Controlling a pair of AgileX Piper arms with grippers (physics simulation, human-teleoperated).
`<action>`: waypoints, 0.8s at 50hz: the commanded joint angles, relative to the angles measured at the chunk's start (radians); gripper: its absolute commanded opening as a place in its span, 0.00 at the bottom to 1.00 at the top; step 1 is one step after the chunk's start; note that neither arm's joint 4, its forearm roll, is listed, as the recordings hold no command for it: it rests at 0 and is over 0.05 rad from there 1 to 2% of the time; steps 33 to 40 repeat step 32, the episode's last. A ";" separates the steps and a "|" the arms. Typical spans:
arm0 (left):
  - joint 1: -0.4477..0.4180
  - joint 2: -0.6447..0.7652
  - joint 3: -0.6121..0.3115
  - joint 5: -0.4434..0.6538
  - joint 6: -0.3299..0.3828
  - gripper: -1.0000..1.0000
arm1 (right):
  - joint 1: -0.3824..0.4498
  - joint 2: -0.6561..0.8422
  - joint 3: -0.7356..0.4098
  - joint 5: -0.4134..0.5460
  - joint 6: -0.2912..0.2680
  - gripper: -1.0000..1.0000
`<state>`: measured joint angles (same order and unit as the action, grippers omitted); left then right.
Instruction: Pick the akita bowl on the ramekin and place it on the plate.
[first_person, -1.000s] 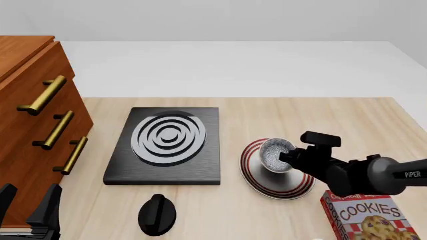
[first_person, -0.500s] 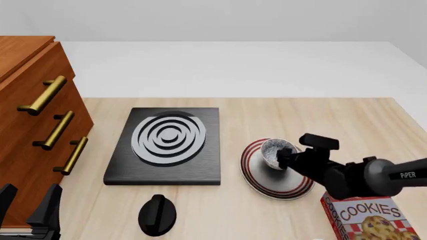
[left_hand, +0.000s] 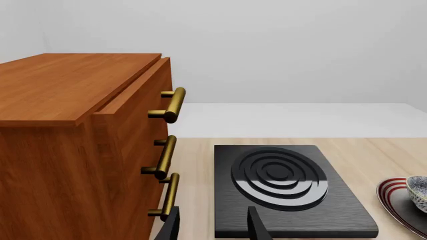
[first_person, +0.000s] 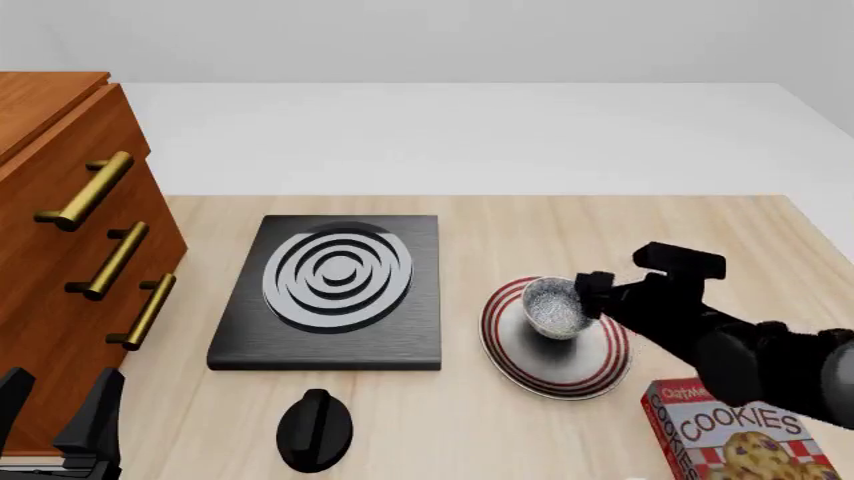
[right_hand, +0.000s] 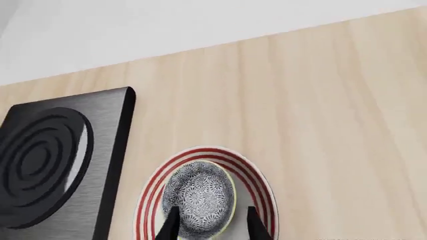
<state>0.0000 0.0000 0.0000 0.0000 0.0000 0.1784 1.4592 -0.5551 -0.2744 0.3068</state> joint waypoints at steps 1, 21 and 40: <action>0.000 0.000 0.000 0.000 0.000 1.00 | 0.001 -0.313 -0.005 0.190 -0.063 1.00; 0.000 0.000 0.000 0.000 0.000 1.00 | 0.056 -0.875 -0.004 0.550 -0.197 1.00; 0.000 0.000 0.000 0.000 0.000 1.00 | 0.037 -1.222 0.025 0.708 -0.196 1.00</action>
